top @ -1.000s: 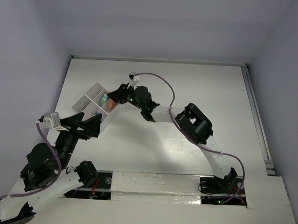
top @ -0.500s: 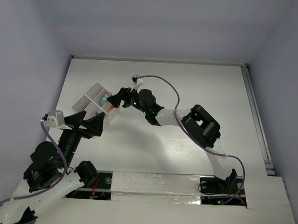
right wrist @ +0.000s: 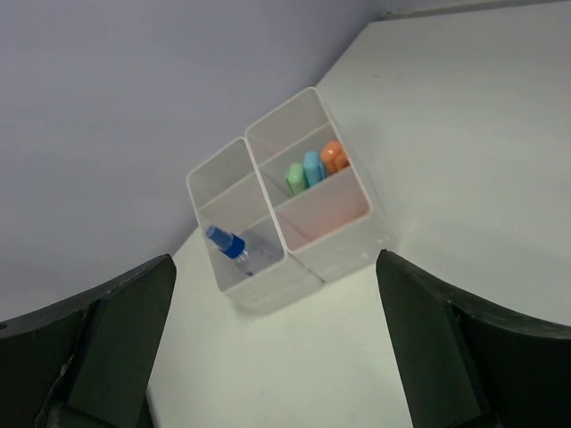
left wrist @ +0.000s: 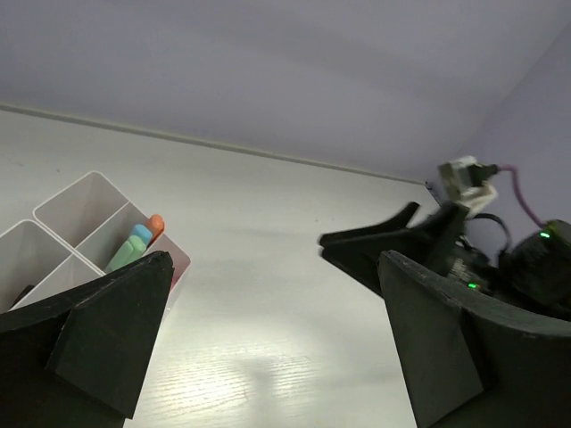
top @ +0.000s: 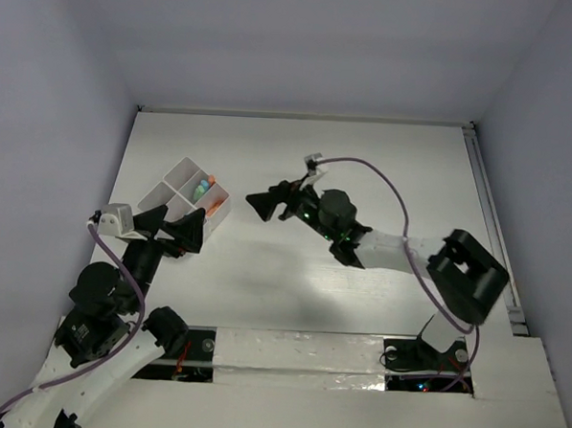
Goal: Sort the stationery into containers
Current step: Reset both arms
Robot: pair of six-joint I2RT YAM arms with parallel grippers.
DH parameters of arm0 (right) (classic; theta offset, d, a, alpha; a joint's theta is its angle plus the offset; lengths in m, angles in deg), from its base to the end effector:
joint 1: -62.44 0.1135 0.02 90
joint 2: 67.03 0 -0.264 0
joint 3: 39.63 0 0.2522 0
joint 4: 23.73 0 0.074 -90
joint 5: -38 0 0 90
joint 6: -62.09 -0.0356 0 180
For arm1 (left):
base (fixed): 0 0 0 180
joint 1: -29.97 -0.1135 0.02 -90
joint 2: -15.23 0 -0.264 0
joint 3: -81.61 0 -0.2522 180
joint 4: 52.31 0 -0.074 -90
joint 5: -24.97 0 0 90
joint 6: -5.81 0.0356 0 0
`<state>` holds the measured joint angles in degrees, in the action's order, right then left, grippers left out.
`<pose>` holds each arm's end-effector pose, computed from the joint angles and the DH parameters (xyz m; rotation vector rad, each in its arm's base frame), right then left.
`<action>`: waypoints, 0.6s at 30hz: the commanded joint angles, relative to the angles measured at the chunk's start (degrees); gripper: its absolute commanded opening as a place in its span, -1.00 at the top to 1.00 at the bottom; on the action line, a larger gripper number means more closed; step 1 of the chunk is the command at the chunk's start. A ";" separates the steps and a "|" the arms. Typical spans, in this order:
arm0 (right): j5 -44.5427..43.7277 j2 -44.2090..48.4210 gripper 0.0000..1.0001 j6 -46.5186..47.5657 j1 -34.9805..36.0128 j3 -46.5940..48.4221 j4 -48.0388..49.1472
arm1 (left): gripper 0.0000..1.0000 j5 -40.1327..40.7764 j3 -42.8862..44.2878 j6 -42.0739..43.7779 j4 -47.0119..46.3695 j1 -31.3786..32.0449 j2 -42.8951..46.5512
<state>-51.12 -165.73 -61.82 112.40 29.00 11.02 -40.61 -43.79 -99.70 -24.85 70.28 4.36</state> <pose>0.2488 0.2970 0.2570 -0.2378 1.5907 1.1756 0.0439 -0.0180 0.3674 -0.0860 1.3307 -0.5548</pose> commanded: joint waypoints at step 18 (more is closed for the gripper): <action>-40.78 78.03 -1.00 13.08 -0.56 -26.22 -36.81 | -0.98 -12.99 4.94 -1.28 -14.56 -2.17 -11.62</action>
<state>-86.07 -89.32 -50.78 111.91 4.02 -17.15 -50.18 -42.58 -100.25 -32.61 68.45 -5.39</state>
